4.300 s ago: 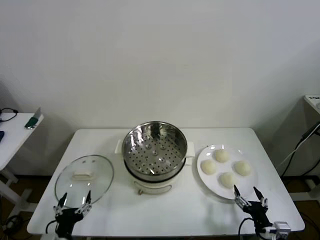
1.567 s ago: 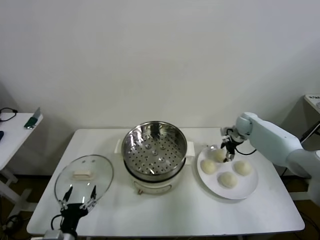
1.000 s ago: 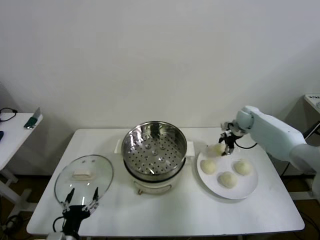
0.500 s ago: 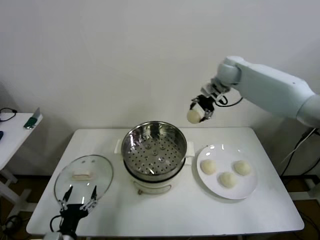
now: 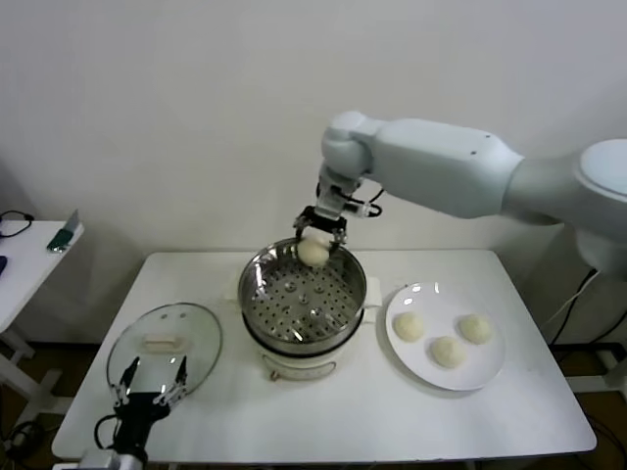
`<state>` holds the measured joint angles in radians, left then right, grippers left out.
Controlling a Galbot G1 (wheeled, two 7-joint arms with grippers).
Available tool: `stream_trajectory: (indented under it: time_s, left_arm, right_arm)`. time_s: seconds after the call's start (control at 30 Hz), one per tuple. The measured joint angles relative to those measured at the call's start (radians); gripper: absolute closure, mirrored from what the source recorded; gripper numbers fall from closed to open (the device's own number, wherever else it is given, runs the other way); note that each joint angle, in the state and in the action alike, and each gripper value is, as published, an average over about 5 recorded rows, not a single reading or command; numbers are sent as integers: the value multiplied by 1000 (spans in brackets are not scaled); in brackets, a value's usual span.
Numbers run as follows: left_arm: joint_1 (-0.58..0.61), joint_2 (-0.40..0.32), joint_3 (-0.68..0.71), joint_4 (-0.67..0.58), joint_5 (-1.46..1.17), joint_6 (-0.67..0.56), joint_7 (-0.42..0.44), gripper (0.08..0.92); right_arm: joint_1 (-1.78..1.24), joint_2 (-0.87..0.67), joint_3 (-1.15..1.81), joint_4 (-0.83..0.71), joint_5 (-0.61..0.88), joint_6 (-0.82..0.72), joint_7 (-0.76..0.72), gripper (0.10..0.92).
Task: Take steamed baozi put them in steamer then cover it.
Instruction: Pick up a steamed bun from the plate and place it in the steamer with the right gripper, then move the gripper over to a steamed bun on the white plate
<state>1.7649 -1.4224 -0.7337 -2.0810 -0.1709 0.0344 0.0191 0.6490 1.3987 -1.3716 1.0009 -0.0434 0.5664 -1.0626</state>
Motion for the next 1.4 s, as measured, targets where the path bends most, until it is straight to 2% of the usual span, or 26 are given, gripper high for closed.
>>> stream_trajectory:
  time_s: [0.53, 0.73, 0.83, 1.03, 1.23, 1.4]
  left_arm:
    - [-8, -3, 1, 11, -5, -2, -2, 177]
    - [-11, -4, 0, 10, -5, -3, -2, 177]
    - [-11, -5, -1, 6, -5, -2, -2, 177]
    - [-6, -9, 2, -1, 3, 0, -2, 177]
    - [-4, -17, 8, -12, 13, 4, 0, 177]
    - [-7, -18, 10, -14, 18, 8, 0, 177]
  right_arm:
    - [-184, 138, 83, -269, -227, 144, 53, 311]
    - [-212, 160, 106, -334, -253, 176, 74, 222]
    - [-213, 159, 110, -342, -240, 186, 77, 205]
    - [-148, 118, 63, -284, -110, 177, 45, 202]
    - [3, 15, -81, -143, 174, 97, 0, 203]
    - [131, -121, -219, -17, 399, -60, -11, 203]
